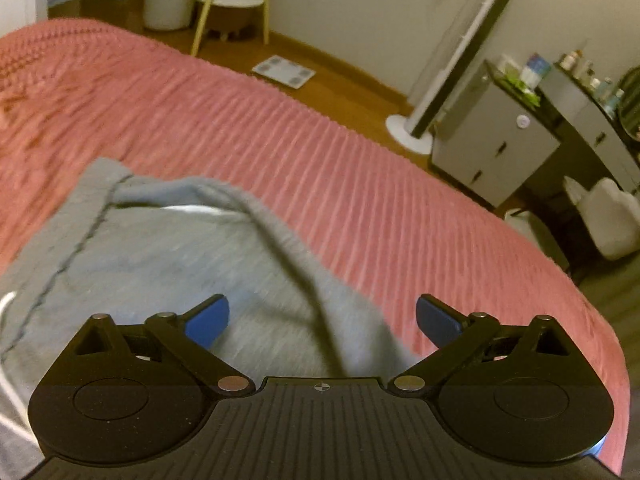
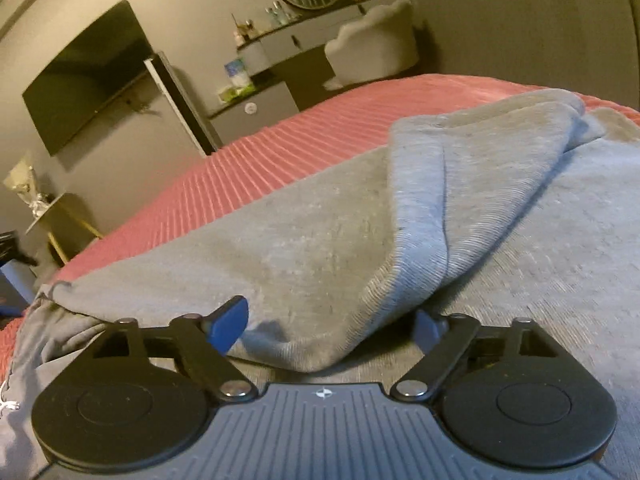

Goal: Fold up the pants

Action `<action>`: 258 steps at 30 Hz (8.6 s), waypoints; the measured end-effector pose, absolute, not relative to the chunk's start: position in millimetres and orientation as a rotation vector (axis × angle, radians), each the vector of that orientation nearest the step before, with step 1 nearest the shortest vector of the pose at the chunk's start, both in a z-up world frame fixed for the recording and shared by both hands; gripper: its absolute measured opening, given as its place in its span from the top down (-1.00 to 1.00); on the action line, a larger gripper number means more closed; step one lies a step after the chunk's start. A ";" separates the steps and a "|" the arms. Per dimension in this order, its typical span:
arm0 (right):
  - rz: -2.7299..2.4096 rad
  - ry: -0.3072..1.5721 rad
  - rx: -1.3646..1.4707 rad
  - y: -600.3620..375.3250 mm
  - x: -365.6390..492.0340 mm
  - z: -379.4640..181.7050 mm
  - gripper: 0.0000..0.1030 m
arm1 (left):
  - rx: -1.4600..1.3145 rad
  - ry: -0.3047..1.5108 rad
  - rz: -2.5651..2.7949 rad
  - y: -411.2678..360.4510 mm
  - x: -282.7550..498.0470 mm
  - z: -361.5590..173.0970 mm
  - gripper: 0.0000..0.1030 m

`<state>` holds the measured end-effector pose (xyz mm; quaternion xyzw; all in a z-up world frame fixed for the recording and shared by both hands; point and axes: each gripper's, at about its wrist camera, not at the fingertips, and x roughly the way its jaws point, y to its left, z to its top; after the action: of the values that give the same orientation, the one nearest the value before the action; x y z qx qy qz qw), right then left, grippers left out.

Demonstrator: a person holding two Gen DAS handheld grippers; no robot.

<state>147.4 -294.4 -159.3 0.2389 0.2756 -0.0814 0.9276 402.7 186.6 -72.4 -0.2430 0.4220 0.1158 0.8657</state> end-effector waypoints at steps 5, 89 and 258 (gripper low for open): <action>-0.152 0.555 0.481 -286.3 148.8 -160.6 -0.80 | -0.563 0.985 0.283 197.7 430.0 -99.8 -0.27; -0.684 0.702 0.458 -347.6 31.9 -121.9 -0.93 | -0.601 0.679 0.516 329.9 57.4 -58.1 -0.22; -0.516 0.703 0.990 -510.0 -61.5 -125.4 -0.01 | -0.002 0.908 -0.086 9.7 115.6 -123.1 -0.94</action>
<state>-61.5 -510.0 -125.4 0.4601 0.3264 -0.2399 0.7901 115.6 9.7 -123.1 -0.0009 0.4386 -0.0416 0.8977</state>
